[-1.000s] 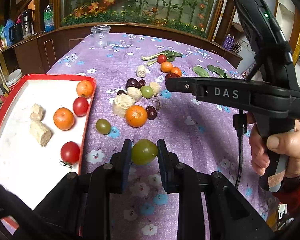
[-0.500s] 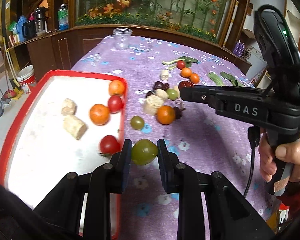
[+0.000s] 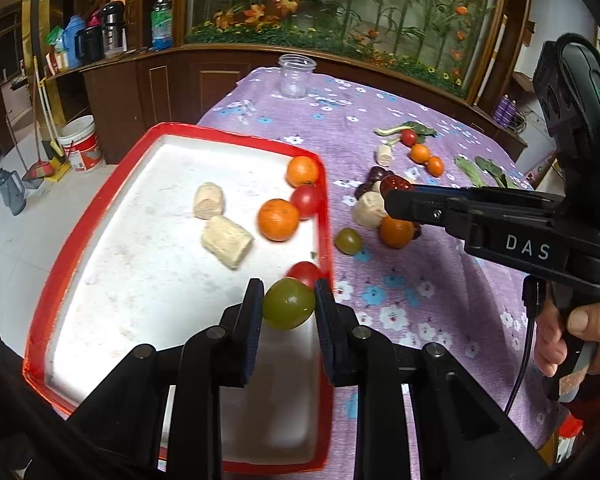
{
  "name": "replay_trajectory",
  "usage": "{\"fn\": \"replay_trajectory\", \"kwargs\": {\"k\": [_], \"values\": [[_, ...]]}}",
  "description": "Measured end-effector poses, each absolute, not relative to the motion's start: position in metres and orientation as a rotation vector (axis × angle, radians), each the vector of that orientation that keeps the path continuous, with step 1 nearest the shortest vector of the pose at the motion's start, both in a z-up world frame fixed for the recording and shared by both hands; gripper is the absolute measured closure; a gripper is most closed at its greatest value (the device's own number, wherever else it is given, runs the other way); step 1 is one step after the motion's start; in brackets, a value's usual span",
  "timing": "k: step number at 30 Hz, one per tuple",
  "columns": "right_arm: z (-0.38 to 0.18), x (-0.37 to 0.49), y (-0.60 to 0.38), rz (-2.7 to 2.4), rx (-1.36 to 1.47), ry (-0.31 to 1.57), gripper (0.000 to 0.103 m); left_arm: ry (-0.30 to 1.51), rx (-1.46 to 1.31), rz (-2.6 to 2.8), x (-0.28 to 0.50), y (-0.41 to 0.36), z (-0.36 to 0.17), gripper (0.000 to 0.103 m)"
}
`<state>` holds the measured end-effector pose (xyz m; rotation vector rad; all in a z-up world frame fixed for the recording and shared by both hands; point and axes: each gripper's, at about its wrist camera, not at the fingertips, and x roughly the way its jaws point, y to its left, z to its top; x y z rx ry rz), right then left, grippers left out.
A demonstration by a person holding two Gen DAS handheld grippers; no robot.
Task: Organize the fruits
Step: 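Carry the green grape and the red date over the tray with both grippers, then open the left gripper to drop the grape while the right gripper releases the date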
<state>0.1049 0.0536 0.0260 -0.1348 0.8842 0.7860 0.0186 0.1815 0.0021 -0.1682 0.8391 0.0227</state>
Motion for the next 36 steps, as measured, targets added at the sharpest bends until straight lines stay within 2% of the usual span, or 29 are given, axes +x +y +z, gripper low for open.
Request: {"fn": "replay_trajectory", "kwargs": {"k": [16,36], "values": [[0.015,0.141,0.116,0.826,-0.143,0.926,0.083,0.879,-0.182,0.040,0.034,0.200,-0.018,0.080],[-0.022,0.183,0.148,0.806,-0.165,0.991,0.082,0.922,-0.200,0.062,0.048,0.209,-0.030,0.080]]}}
